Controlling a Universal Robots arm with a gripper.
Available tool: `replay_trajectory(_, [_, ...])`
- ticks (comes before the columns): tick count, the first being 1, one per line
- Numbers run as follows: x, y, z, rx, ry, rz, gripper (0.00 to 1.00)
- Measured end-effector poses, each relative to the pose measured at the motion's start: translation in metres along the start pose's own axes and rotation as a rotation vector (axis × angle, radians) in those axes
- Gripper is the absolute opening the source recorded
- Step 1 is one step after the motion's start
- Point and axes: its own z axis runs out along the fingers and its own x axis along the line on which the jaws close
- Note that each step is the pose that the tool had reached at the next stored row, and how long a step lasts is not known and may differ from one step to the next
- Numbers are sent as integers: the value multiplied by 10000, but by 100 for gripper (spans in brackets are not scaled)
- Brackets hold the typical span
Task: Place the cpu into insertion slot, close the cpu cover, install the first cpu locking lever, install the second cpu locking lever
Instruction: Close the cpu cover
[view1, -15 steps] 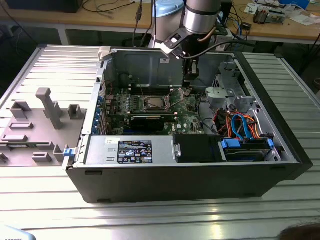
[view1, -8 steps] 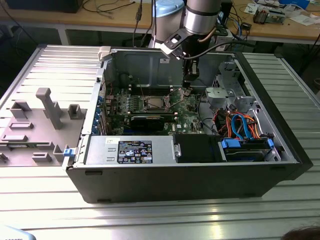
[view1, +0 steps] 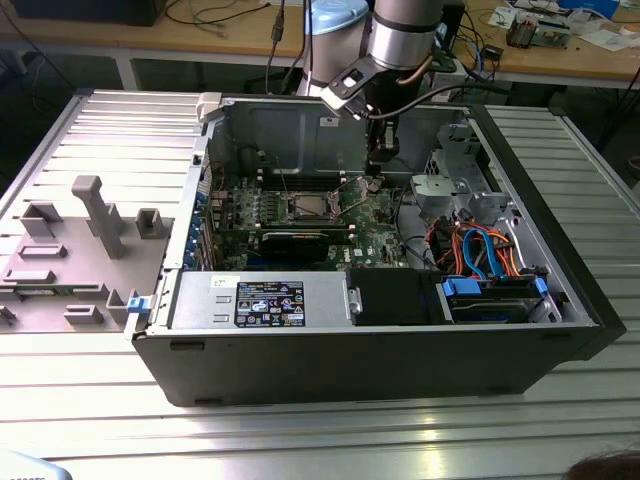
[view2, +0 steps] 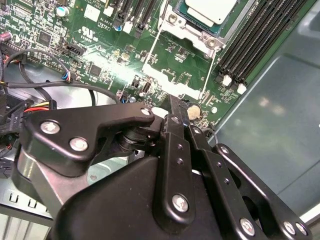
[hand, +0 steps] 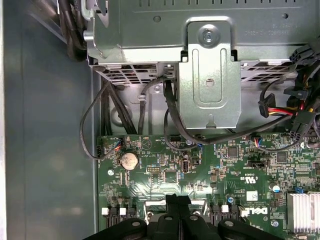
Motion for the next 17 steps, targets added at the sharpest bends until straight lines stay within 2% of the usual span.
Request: replay_trajectory(17, [1, 42, 18, 0, 1, 0, 11])
